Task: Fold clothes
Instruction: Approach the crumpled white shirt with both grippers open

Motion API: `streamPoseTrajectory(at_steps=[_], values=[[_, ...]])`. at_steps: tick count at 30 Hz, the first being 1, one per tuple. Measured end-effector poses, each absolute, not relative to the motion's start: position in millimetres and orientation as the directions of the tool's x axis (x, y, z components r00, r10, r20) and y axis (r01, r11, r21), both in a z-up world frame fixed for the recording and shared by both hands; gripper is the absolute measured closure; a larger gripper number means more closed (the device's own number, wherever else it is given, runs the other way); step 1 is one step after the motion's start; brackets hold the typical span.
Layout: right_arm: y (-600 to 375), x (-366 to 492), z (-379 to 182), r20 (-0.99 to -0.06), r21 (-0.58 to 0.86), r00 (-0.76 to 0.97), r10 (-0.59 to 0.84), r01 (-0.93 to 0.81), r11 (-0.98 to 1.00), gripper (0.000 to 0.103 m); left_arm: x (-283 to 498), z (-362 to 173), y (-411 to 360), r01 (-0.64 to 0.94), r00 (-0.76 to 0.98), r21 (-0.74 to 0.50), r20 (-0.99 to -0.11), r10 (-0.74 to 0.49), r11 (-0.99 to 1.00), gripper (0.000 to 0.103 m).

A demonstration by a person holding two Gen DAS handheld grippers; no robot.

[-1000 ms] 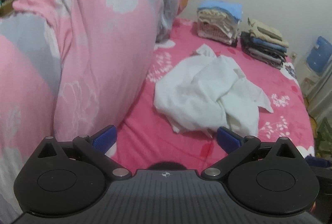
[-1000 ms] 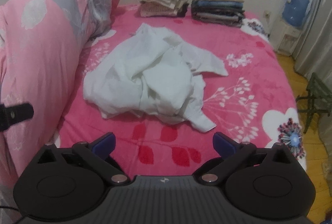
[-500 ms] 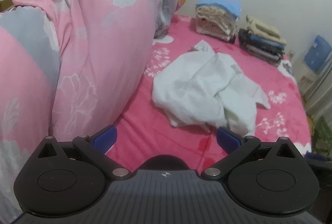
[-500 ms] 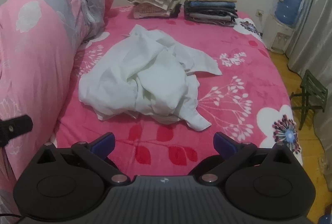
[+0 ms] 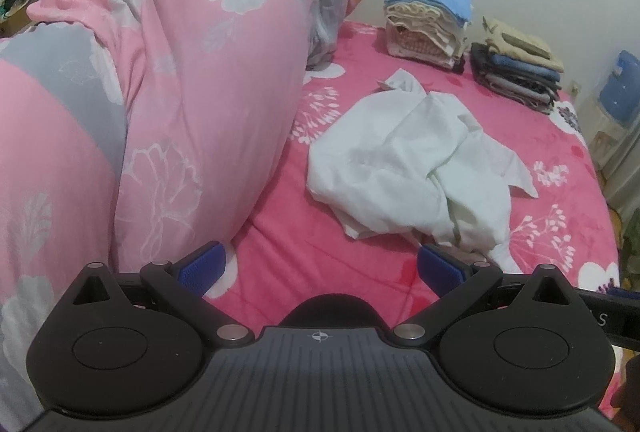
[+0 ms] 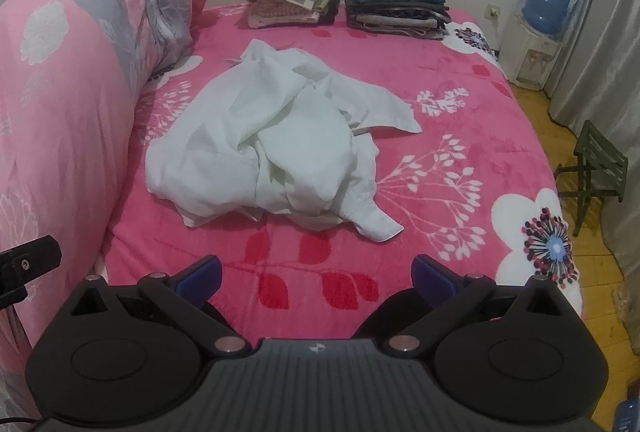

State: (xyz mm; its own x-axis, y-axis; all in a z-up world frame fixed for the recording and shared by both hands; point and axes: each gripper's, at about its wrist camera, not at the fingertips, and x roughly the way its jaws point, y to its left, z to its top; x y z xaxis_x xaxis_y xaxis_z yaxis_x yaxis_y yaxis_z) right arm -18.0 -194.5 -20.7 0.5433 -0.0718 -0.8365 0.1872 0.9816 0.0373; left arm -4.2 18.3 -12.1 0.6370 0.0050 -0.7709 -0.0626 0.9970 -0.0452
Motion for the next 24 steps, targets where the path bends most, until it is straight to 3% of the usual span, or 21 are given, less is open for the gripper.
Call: streamPoseTrajectory(at_steps=[24], values=[[-202,-18,-21,-0.835,0.052,0.546,-0.067,0.2,0.978,0.0,-4,-10,6,-0.028,0.645,-0.005,-0.764,0.014,1.0,0.0]])
